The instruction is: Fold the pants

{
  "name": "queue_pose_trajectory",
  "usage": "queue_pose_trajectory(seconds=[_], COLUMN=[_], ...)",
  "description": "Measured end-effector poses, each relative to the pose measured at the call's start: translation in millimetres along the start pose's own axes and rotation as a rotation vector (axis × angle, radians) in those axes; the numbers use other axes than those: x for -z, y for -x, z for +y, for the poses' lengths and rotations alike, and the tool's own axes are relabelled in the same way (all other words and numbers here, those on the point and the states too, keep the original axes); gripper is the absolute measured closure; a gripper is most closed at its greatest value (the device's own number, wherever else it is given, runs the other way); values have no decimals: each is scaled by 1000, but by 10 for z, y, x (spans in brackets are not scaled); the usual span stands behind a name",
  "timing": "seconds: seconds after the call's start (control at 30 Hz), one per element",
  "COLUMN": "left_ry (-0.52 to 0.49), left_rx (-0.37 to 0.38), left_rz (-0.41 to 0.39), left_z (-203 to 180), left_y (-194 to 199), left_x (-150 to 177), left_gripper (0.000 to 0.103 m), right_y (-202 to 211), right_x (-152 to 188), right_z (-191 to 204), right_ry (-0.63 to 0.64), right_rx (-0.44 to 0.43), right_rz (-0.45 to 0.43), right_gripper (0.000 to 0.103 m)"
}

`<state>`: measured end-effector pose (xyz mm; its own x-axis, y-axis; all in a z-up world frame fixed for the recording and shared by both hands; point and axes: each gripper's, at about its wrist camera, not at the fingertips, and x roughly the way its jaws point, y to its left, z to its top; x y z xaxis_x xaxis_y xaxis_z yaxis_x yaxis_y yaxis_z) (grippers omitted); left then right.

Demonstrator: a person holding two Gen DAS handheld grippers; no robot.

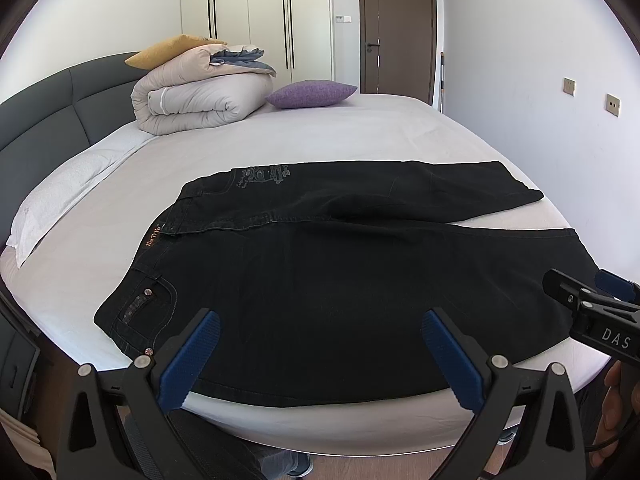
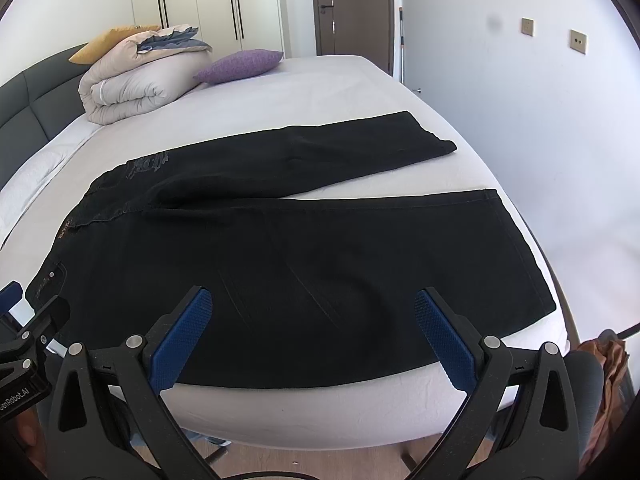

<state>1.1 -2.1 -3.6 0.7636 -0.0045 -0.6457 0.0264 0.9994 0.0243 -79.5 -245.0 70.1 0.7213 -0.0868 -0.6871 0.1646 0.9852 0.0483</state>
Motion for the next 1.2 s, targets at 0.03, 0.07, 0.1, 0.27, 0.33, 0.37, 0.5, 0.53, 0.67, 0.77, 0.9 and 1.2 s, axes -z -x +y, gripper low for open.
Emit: queue_pose_trajectory(seconds=[0.03, 0.07, 0.1, 0.27, 0.33, 0.37, 0.5, 0.53, 0.67, 0.77, 0.9, 1.2], left_ry=[0, 0, 0, -1, -1, -1, -1, -1, -1, -1, -1, 0], left_rx=[0, -1, 0, -1, -1, -1, -2, -2, -1, -1, -2, -2], left_rz=[0, 0, 0, 1, 2, 2, 2, 2, 2, 3, 3, 5], left_z=[0, 0, 0, -1, -1, -2, -3, -2, -5, -5, -4, -53], left_y=[1, 0, -1, 0, 0, -1, -2, -1, -5, -5, -3, -13], left_x=[-1, -1, -1, -2, -3, -3, -2, -3, -1, -2, -3, 23], left_gripper=[0, 0, 0, 0, 0, 0, 0, 0, 0, 0, 0, 0], right_y=[-1, -3, -9, -27, -24, -25, -24, -25, -30, -27, -29, -40], right_x=[0, 4, -1, -2, -1, 0, 2, 2, 6, 5, 7, 16], right_z=[1, -8, 6, 29, 33, 32, 36, 36, 33, 36, 36, 60], right_ry=[0, -1, 0, 1, 1, 1, 1, 1, 1, 1, 1, 0], right_rx=[0, -1, 1, 3, 3, 4, 4, 4, 4, 4, 4, 5], right_rz=[-1, 0, 1, 3, 2, 2, 2, 3, 3, 3, 4, 5], right_gripper=[0, 0, 0, 0, 0, 0, 0, 0, 0, 0, 0, 0])
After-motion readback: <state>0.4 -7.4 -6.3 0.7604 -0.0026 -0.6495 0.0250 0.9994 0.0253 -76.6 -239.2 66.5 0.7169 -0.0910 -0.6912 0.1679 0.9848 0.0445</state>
